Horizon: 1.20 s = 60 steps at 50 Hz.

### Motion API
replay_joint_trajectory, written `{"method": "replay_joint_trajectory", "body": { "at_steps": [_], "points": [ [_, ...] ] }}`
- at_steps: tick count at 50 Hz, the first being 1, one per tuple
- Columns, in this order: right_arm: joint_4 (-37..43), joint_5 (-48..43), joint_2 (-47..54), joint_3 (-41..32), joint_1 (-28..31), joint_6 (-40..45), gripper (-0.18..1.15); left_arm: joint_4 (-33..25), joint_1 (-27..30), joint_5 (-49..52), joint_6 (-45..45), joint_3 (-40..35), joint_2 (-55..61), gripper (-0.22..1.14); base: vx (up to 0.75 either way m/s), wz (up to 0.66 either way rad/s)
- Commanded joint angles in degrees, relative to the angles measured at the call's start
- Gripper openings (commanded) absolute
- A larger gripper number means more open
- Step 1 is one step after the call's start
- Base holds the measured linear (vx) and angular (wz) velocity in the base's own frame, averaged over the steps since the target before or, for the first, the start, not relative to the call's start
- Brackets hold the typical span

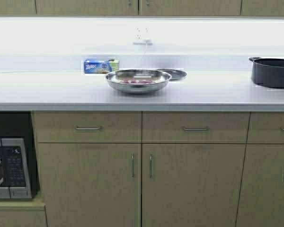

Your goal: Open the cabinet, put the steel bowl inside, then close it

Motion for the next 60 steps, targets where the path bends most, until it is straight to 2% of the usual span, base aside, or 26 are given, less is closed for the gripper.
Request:
{"method": "replay_joint_trajectory", "body": {
  "at_steps": [1, 5, 13, 40, 60],
  "points": [
    [-0.1, 0.0, 0.6, -0.3, 0.1, 0.4, 0.06, 0.4, -0.4, -0.1, 0.6, 0.4, 0.5, -0.02, 0.05, 0.02],
    [-0.1, 0.5, 0.9, -0.4, 0.1, 0.4, 0.09, 0.4, -0.4, -0.3, 0.7, 0.3, 0.7, 0.07, 0.06, 0.02],
    [-0.1, 0.5, 1.1, -0.7, 0.1, 0.5, 0.05, 0.6, -0.4, -0.6, 0.7, 0.0, 0.8, 0.02, 0.07, 0.02],
    [-0.8, 0.6, 2.8, -0.8, 0.1, 1.9, 0.05, 0.7, -0.4, -0.6, -0.4, 1.3, 0.0, 0.02, 0.19, -0.01],
    [-1.5, 0.6, 2.0, -0.6, 0.1, 1.8, 0.05, 0.7, -0.4, -2.0, -0.1, 0.2, 3.5, 0.02, 0.25, 0.03]
  ]
}}
